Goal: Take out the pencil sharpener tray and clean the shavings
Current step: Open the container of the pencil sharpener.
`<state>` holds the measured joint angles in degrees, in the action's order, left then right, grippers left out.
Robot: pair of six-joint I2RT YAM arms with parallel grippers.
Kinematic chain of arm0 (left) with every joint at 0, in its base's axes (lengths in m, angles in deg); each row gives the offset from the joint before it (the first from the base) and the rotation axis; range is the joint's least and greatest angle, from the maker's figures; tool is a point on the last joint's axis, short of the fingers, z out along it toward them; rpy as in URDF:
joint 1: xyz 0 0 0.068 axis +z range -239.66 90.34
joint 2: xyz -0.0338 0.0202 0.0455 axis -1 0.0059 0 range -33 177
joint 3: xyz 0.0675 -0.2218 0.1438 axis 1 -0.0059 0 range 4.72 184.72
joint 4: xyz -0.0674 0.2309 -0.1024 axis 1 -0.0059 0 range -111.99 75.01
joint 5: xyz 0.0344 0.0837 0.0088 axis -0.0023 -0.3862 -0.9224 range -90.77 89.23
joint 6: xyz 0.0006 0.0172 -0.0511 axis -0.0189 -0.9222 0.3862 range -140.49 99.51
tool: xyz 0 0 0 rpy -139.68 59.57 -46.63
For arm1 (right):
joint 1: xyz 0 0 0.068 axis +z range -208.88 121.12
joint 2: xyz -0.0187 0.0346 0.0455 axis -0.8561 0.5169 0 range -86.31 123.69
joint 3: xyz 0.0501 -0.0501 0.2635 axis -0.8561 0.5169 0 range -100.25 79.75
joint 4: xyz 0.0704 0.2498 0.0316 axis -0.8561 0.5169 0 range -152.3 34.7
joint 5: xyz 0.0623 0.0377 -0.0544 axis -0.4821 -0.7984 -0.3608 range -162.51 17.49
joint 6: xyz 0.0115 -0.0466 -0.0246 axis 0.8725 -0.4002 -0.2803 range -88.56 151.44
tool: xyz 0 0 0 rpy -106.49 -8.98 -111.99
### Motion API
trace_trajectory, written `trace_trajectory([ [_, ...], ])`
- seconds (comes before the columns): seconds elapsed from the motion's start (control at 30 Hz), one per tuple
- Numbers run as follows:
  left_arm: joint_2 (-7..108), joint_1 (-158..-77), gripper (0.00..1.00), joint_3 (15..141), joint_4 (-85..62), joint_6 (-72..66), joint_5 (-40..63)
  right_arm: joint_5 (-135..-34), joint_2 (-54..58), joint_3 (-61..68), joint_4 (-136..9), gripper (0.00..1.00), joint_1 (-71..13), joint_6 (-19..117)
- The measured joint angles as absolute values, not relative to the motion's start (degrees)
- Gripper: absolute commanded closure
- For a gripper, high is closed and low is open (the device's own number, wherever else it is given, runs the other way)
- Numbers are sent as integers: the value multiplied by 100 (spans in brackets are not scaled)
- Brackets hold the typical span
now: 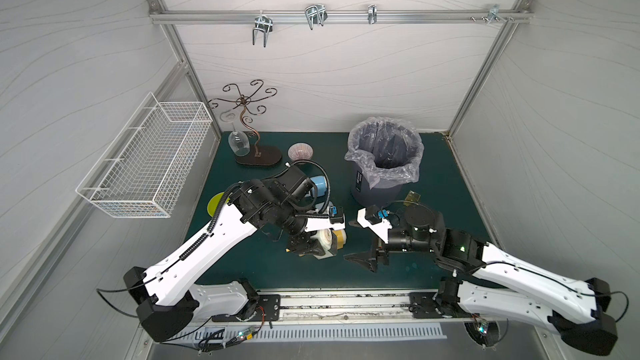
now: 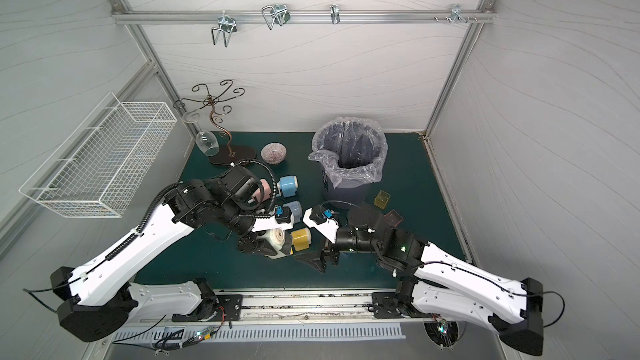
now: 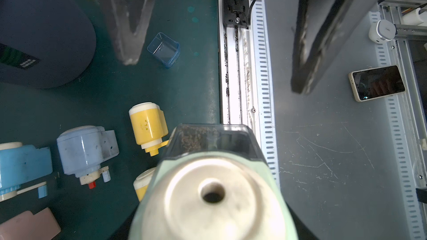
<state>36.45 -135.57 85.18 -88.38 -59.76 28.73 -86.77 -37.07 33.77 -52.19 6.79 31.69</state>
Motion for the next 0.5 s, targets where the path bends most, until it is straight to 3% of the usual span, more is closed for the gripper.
trace_trajectory([
  [0.5, 3449, -13848, 100, 8556, -8689, -5613, 2923, -8653, -3392, 3395, -5811, 15, 1129, 3136],
])
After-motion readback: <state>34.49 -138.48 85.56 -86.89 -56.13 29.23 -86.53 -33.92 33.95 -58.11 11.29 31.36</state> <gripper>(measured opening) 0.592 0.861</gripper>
